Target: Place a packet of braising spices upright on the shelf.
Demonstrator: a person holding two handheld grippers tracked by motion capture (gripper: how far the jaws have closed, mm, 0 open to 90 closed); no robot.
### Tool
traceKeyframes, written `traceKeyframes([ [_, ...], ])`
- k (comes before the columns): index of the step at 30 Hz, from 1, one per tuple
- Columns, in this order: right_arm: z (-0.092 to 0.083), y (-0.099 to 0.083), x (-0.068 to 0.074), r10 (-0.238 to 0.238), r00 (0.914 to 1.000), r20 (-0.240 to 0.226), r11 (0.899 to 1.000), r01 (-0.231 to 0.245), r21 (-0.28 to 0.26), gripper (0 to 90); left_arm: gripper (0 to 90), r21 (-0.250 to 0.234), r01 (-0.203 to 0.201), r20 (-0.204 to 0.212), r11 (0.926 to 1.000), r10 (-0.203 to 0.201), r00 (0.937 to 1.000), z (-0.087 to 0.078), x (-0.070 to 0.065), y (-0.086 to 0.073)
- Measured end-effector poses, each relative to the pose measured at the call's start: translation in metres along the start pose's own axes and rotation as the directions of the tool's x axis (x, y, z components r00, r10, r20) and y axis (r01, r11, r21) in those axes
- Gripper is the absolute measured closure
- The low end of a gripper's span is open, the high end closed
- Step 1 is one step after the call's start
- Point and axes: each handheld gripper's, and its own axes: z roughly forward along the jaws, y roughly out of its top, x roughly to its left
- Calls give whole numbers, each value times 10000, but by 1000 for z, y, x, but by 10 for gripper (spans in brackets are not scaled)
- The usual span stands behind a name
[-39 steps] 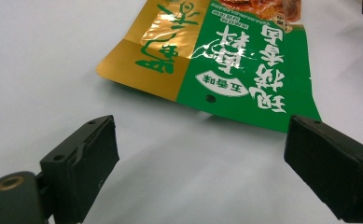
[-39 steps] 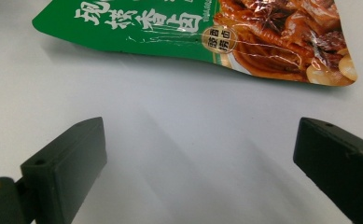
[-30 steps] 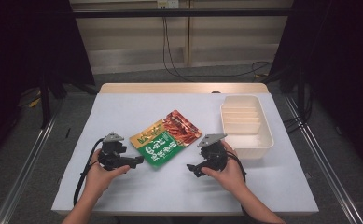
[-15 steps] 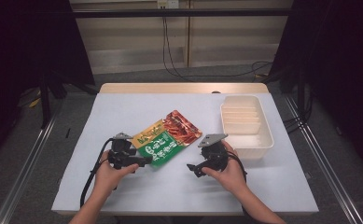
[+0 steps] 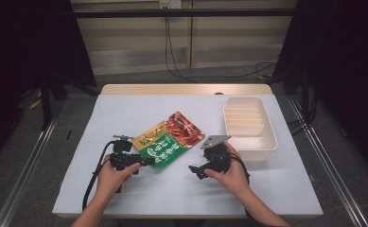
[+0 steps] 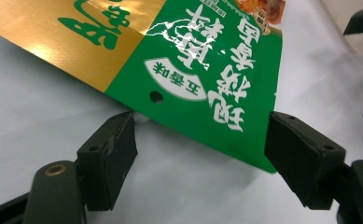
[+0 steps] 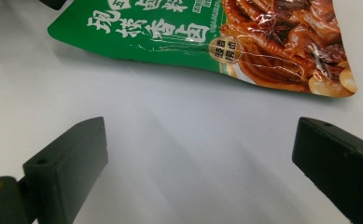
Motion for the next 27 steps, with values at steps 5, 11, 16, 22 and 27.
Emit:
traceKeyframes([
  [5, -1, 1, 0, -143, 9999, 46, 9999, 143, 9, 31, 306, -226, 579, 46, 9981, -578, 9983, 6, -2, 5],
  [11, 0, 0, 0, -134, 9999, -40, 9999, 134, -8, 32, 353, -361, 775, 94, 9963, -772, 9970, 12, -2, 9],
  [16, -1, 1, 1, -119, 9999, 56, 9999, 119, -51, 33, 384, -424, 458, 4, 9981, -458, 9989, 19, -7, 13],
  [22, 0, 0, 1, -108, 9999, -24, 9999, 107, -75, 34, 429, -419, 4, -268, 9991, -15, 9996, 18, -5, 13],
  [27, -1, 1, 0, -105, 9999, -40, 9999, 105, -70, 35, 508, -738, 156, -201, 9972, -171, 9997, 14, -2, 15],
])
